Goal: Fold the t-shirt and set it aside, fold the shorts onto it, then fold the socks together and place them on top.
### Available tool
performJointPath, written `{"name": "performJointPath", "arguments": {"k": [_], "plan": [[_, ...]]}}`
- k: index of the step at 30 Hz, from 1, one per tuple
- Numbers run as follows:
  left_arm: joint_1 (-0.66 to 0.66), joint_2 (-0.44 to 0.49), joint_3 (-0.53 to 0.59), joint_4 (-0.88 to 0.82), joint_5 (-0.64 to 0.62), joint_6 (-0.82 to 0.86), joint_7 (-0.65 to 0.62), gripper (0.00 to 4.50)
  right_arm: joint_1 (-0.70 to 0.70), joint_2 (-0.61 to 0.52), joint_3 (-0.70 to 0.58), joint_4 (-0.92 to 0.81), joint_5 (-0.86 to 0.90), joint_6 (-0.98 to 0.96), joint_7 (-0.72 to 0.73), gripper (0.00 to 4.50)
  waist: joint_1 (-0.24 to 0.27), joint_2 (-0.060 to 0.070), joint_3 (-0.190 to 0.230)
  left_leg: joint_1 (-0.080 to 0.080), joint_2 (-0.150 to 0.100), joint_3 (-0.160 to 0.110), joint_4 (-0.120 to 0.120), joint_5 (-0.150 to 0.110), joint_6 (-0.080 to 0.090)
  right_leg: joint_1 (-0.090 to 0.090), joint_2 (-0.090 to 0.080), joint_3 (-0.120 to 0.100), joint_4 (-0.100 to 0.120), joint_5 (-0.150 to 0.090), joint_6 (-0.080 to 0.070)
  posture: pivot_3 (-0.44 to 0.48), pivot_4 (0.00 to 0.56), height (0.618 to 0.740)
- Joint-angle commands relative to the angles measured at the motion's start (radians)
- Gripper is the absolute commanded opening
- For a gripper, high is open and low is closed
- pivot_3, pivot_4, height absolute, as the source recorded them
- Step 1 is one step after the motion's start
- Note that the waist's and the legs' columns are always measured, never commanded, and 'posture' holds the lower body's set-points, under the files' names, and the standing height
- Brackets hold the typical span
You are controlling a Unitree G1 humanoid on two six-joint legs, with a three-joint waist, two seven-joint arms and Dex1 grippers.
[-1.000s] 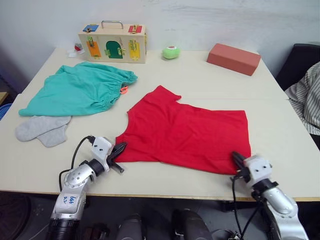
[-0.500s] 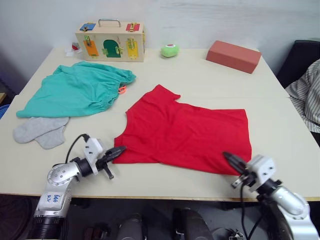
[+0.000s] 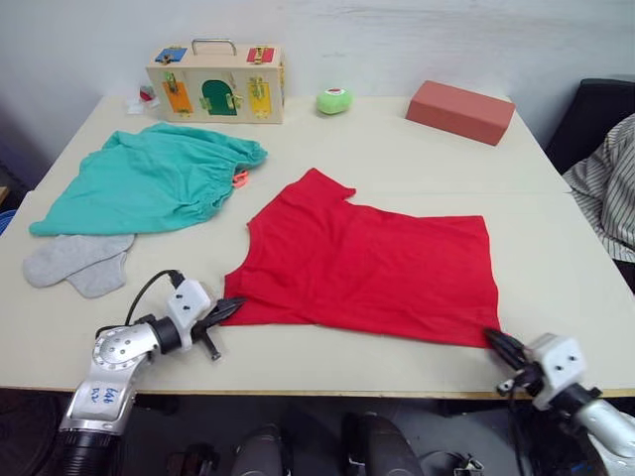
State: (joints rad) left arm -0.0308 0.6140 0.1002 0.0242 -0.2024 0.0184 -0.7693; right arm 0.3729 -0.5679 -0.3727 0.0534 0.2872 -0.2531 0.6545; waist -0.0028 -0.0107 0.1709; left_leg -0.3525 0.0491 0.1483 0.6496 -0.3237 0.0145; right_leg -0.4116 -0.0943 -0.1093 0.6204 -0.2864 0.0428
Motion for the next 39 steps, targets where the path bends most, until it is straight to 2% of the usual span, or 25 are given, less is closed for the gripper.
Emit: {"name": "performJointPath", "arguments": {"k": [1, 3, 6, 9, 11, 13, 15, 20, 22, 23, 26, 29, 36, 39], "plan": [[0.024, 0.01, 0.032, 0.043, -0.045, -0.024, -0.052, 0.0, 0.01, -0.02, -0.069, 0.068, 0.05, 0.01, 0.031, 0.05, 0.001, 0.0, 0.0, 0.0, 0.0, 0.0, -0.001, 0.0, 0.0, 0.0, 0.0, 0.0, 0.0, 0.0, 0.0, 0.0, 0.15, 0.74], [0.03, 0.003, 0.066, 0.024, -0.124, -0.033, -0.105, 0.0, 0.022, -0.031, -0.086, 0.039, 0.12, 0.026, 0.101, 0.05, 0.001, 0.001, 0.001, 0.0, 0.0, 0.0, -0.001, 0.0, 0.0, -0.001, 0.0, 0.0, 0.0, 0.0, 0.0, 0.0, 0.15, 0.74], [0.059, 0.068, 0.09, -0.033, -0.172, -0.062, -0.228, 0.0, 0.082, -0.109, -0.09, -0.097, 0.231, 0.085, 0.286, 0.05, 0.002, 0.003, 0.003, -0.003, 0.0, 0.0, -0.002, 0.0, 0.0, -0.003, 0.0, 0.0, 0.0, -0.001, 0.0, 0.0, 0.15, 0.74], [0.06, 0.14, 0.095, -0.049, -0.144, -0.126, -0.292, 0.85, 0.101, -0.204, -0.1, -0.161, 0.227, 0.1, 0.388, 0.94, 0.002, 0.002, 0.006, -0.004, 0.0, 0.0, -0.002, 0.001, 0.002, -0.005, 0.0, 0.0, 0.0, -0.002, 0.0, 0.0, 0.15, 0.74], [0.034, 0.195, 0.073, -0.032, -0.066, -0.225, -0.314, 1.47, 0.13, -0.298, -0.065, -0.195, 0.179, 0.117, 0.477, 1.6, 0.003, 0.002, 0.007, -0.004, 0.0, 0.0, -0.001, -0.001, 0.0, -0.004, 0.0, -0.001, 0.0, -0.002, 0.001, 0.0, 0.15, 0.74], [0.022, 0.242, 0.03, -0.016, -0.001, -0.301, -0.353, 2.13, 0.13, -0.327, -0.042, -0.207, 0.16, 0.138, 0.494, 2.28, 0.005, 0.0, 0.007, -0.004, 0.0, 0.0, -0.001, -0.001, 0.0, -0.004, 0.0, -0.001, -0.001, -0.002, 0.001, 0.0, 0.15, 0.74], [0.002, 0.247, 0.002, -0.001, 0.024, -0.318, -0.349, 2.73, 0.081, -0.313, -0.021, -0.188, 0.124, 0.131, 0.457, 2.29, 0.007, 0.0, 0.007, -0.004, 0.0, 0.0, -0.003, -0.001, 0.0, -0.004, 0.0, -0.001, -0.002, -0.002, 0.0, 0.0, 0.15, 0.74], [-0.053, 0.216, -0.05, 0.018, 0.083, -0.322, -0.295, 2.73, -0.005, -0.301, 0.044, -0.143, 0.016, 0.124, 0.403, 2.29, 0.007, 0.001, 0.008, -0.01, 0.0, 0.0, -0.002, 0.0, 0.004, -0.009, 0.0, -0.001, -0.002, -0.002, 0.001, 0.0, 0.15, 0.74], [-0.082, 0.202, -0.07, 0.04, 0.116, -0.316, -0.266, 2.73, -0.046, -0.302, 0.072, -0.117, -0.025, 0.128, 0.38, 2.29, 0.009, 0.001, 0.007, -0.015, 0.0, 0.0, 0.0, 0.003, 0.0, -0.014, 0.0, -0.002, 0.0, -0.002, 0.001, 0.0, 0.15, 0.74], [-0.097, 0.197, -0.081, 0.051, 0.133, -0.31, -0.255, 2.77, -0.067, -0.303, 0.082, -0.103, -0.041, 0.13, 0.368, 1.92, 0.008, 0.0, 0.007, -0.017, -0.001, 0.001, 0.0, 0.004, -0.001, -0.016, 0.0, -0.002, 0.0, -0.002, 0.001, 0.0, 0.15, 0.74], [-0.132, 0.203, -0.117, 0.083, 0.176, -0.309, -0.253, 2.77, -0.113, -0.308, 0.108, -0.071, -0.074, 0.143, 0.356, 1.07, 0.006, 0.0, 0.007, -0.016, -0.001, 0.002, 0.004, 0.004, 0.001, -0.015, 0.0, -0.001, 0.002, -0.001, 0.003, 0.0, 0.15, 0.74], [-0.171, 0.203, -0.138, 0.124, 0.191, -0.289, -0.251, 2.19, -0.146, -0.323, 0.131, -0.048, -0.094, 0.168, 0.361, 0.08, 0.005, 0.0, 0.007, -0.015, -0.002, 0.002, 0.004, 0.002, 0.003, -0.013, -0.001, 0.0, 0.0, 0.004, 0.004, 0.0, 0.15, 0.74], [-0.164, 0.225, -0.158, 0.121, 0.148, -0.231, -0.312, 0.01, -0.189, -0.342, 0.142, -0.017, -0.086, 0.184, 0.391, 0.0, 0.005, 0.0, 0.006, -0.015, -0.001, 0.002, 0.004, 0.008, 0.003, -0.012, -0.001, 0.0, -0.001, 0.006, 0.003, 0.0, 0.15, 0.74], [-0.11, 0.236, -0.136, 0.049, 0.07, -0.175, -0.35, 0.01, -0.184, -0.348, 0.136, -0.017, -0.074, 0.172, 0.422, 0.0, 0.003, -0.001, 0.006, -0.015, -0.001, 0.002, 0.004, 0.009, 0.004, -0.013, -0.001, 0.0, 0.0, 0.006, 0.002, 0.0, 0.15, 0.74]]}}
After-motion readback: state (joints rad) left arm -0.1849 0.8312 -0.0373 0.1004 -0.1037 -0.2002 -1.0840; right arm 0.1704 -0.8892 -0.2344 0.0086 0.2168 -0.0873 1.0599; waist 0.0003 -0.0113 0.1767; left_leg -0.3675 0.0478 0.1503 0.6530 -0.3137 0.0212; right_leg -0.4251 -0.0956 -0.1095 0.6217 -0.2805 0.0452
